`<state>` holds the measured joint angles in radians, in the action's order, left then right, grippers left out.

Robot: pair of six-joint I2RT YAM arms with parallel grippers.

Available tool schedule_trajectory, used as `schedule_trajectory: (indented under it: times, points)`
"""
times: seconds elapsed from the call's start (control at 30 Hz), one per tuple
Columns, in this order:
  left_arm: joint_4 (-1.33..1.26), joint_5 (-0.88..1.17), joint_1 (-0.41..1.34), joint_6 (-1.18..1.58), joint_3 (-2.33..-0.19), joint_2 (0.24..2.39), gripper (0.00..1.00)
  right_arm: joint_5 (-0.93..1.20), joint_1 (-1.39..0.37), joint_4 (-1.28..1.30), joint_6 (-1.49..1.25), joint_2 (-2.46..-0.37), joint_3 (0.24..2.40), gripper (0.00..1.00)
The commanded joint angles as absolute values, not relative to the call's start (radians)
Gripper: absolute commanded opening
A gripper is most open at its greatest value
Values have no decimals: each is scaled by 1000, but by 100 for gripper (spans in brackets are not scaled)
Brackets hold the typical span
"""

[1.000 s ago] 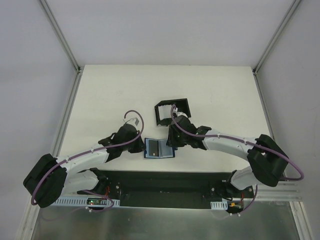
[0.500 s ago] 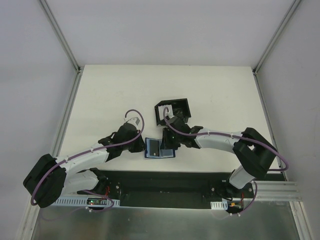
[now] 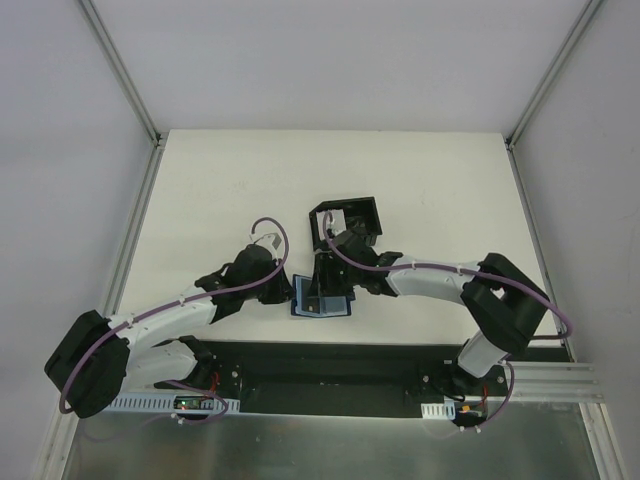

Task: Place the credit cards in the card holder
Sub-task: Insert the credit card into the card holder.

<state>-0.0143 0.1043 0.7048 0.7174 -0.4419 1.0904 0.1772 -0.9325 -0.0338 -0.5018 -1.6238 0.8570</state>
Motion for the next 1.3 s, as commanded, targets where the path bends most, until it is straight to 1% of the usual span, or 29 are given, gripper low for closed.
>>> schedule_trajectory:
  times: [0.0,0.2,0.6,0.87,1.27]
  points:
    - [-12,129,693,699,-486,1060,0,190,-950,-55,-506,-1643,917,51]
    - [-12,133,693,704,-486,1062,0,150,-971,-5,-491,-1655,962,54]
    - [-12,132,693,706,-479,1052,0,75,-1003,118,-459,-1686,1028,53]
    - [-12,127,693,707,-472,1060,0,69,-1009,112,-448,-1669,1028,50]
    - [-12,115,692,719,-462,1057,0,52,-1008,78,-448,-1621,997,51]
